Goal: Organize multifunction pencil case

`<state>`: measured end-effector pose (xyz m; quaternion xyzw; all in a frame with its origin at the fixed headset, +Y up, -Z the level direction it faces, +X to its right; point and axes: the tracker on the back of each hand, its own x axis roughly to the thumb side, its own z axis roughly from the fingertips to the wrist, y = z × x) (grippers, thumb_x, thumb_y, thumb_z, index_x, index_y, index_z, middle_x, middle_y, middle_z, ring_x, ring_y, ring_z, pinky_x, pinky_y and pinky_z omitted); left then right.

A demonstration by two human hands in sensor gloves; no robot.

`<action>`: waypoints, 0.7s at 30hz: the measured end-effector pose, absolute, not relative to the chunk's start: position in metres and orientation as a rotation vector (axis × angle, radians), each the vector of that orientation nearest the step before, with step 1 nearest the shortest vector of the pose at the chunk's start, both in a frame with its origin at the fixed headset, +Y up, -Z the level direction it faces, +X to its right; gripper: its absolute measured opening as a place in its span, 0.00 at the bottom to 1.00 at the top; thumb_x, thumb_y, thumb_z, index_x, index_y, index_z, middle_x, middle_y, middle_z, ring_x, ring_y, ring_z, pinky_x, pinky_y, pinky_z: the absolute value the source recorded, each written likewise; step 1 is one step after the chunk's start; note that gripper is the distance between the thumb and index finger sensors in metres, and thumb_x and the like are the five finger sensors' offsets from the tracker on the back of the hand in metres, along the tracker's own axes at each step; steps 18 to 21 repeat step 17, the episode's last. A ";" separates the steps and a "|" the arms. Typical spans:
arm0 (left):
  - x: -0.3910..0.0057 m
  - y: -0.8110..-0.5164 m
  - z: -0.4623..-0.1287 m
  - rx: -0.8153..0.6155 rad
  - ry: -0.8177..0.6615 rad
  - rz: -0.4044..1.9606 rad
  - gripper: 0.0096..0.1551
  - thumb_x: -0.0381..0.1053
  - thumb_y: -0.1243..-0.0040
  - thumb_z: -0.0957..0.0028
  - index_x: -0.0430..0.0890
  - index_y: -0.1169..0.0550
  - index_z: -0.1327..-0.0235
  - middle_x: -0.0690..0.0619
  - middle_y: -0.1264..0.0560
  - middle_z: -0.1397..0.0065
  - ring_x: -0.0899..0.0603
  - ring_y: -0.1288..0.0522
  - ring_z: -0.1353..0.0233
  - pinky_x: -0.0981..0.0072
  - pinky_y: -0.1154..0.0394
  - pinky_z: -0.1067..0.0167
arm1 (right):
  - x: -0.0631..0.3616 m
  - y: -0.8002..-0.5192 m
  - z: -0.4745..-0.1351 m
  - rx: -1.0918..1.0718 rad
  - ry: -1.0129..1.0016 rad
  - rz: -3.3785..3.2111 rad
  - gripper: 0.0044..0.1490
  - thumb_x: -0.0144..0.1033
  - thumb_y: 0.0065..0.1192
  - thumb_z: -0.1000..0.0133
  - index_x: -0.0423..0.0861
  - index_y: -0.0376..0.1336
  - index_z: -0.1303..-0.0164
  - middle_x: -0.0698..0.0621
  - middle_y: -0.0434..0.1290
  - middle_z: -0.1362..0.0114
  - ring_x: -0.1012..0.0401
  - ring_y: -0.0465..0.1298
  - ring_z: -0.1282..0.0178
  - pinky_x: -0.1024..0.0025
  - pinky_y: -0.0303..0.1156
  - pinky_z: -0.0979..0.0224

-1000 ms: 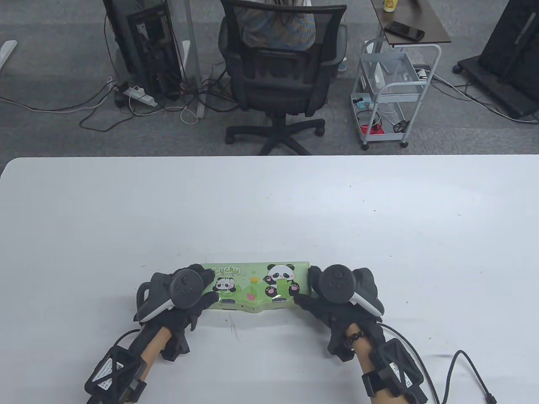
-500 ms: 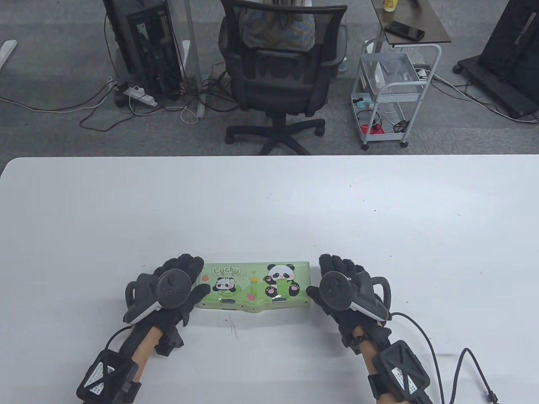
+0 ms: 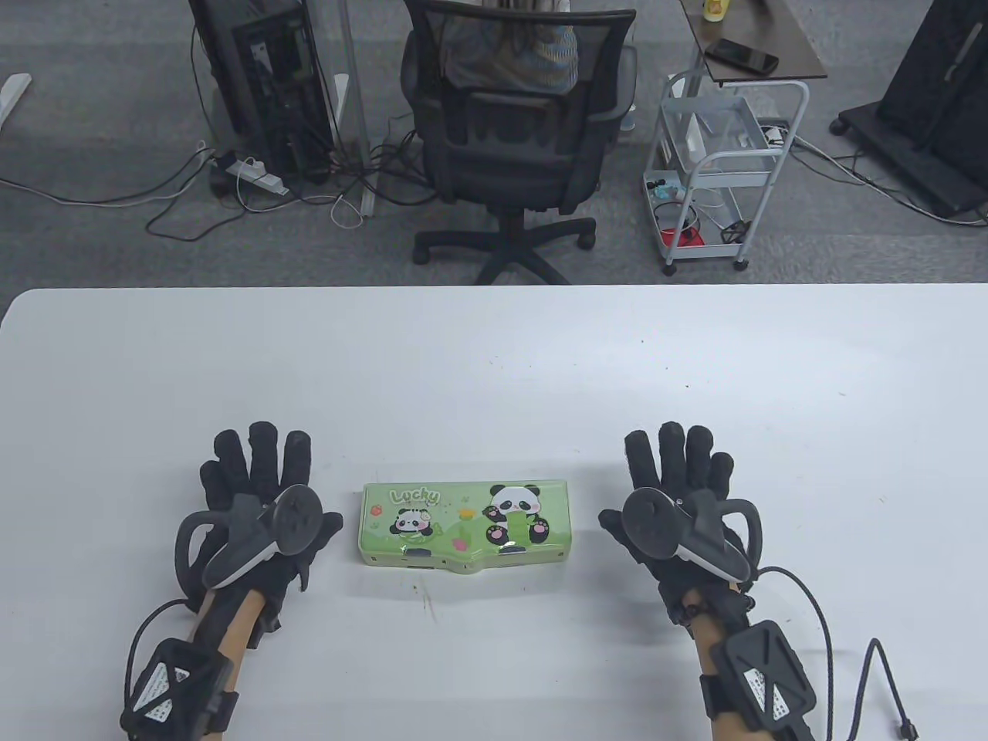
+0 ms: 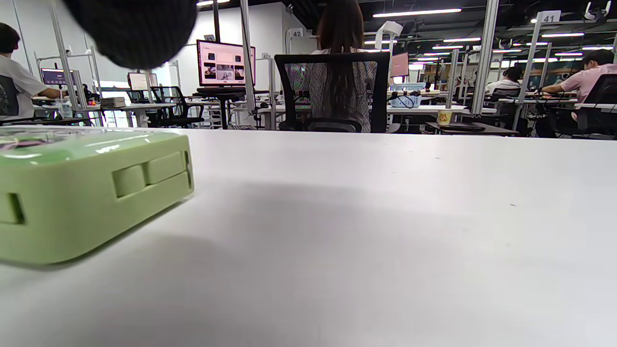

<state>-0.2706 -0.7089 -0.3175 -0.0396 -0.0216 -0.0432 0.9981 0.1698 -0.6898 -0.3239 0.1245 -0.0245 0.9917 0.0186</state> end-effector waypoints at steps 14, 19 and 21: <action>-0.271 -0.709 -0.315 -0.066 -0.038 -0.076 0.64 0.73 0.50 0.53 0.51 0.72 0.25 0.34 0.71 0.16 0.18 0.70 0.21 0.20 0.60 0.31 | 0.162 -0.692 -0.323 0.421 -0.075 3.088 0.63 0.58 0.54 0.42 0.35 0.32 0.14 0.21 0.31 0.18 0.22 0.34 0.23 0.21 0.38 0.28; -0.270 -0.710 -0.314 -0.061 -0.040 -0.075 0.64 0.72 0.49 0.53 0.50 0.70 0.25 0.34 0.70 0.15 0.18 0.69 0.21 0.20 0.59 0.30 | 0.161 -0.693 -0.322 0.430 -0.075 3.082 0.62 0.58 0.54 0.42 0.35 0.33 0.14 0.21 0.32 0.18 0.22 0.34 0.22 0.21 0.38 0.28; -0.270 -0.710 -0.314 -0.061 -0.040 -0.075 0.64 0.72 0.49 0.53 0.50 0.70 0.25 0.34 0.70 0.15 0.18 0.69 0.21 0.20 0.59 0.30 | 0.161 -0.693 -0.322 0.430 -0.075 3.082 0.62 0.58 0.54 0.42 0.35 0.33 0.14 0.21 0.32 0.18 0.22 0.34 0.22 0.21 0.38 0.28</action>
